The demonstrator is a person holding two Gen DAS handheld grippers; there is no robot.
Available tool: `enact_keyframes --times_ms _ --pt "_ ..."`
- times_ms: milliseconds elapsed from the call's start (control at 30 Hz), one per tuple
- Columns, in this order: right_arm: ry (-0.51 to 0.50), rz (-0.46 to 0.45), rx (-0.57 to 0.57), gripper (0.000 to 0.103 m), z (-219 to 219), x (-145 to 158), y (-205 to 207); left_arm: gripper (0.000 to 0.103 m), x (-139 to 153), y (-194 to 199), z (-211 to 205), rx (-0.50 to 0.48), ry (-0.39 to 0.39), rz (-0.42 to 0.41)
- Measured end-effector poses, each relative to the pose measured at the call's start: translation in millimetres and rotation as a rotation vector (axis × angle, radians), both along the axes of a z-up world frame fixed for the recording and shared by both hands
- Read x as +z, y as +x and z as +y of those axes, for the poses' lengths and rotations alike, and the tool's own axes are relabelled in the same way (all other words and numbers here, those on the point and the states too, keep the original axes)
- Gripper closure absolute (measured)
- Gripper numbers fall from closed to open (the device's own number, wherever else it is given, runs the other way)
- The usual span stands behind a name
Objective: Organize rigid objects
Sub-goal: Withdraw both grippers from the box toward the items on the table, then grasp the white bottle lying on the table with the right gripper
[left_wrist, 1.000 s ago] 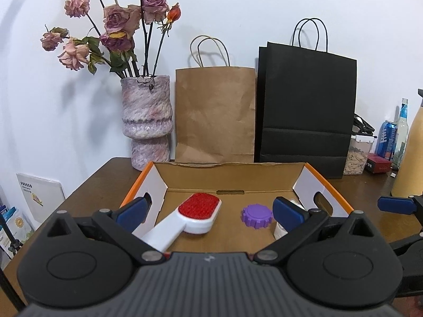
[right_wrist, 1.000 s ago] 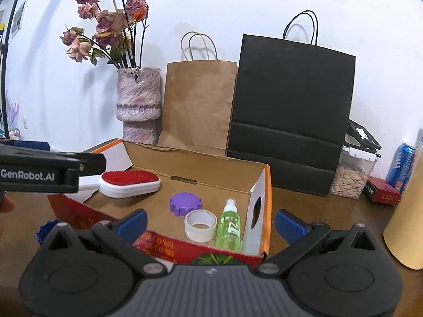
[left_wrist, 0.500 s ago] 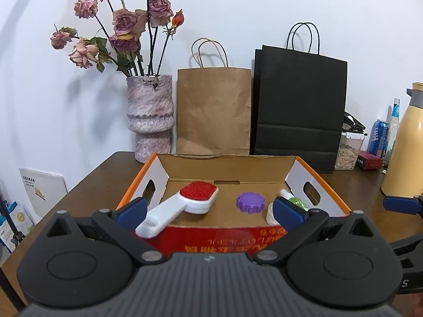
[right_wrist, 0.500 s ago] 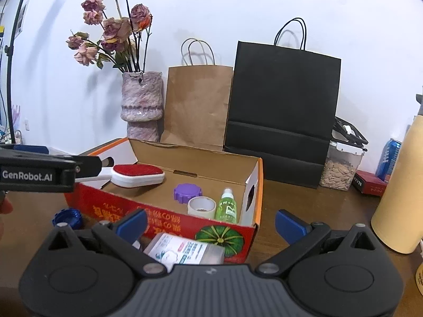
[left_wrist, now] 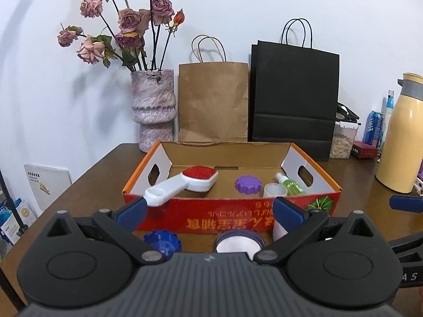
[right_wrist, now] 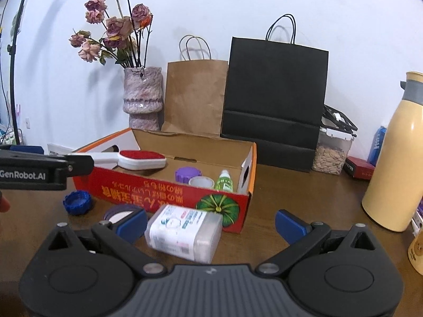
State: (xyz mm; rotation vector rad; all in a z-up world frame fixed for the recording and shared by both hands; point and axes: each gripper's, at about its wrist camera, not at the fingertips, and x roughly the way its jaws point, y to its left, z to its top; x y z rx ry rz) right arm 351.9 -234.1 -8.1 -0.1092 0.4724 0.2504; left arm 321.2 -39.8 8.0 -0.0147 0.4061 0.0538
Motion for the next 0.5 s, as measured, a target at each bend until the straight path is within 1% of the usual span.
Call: enact_keyframes --times_ms 500 --pt "0.002 0.055 -0.014 0.000 -15 -18 -27 0.000 -21 -25 -7 -0.009 0.018 0.039"
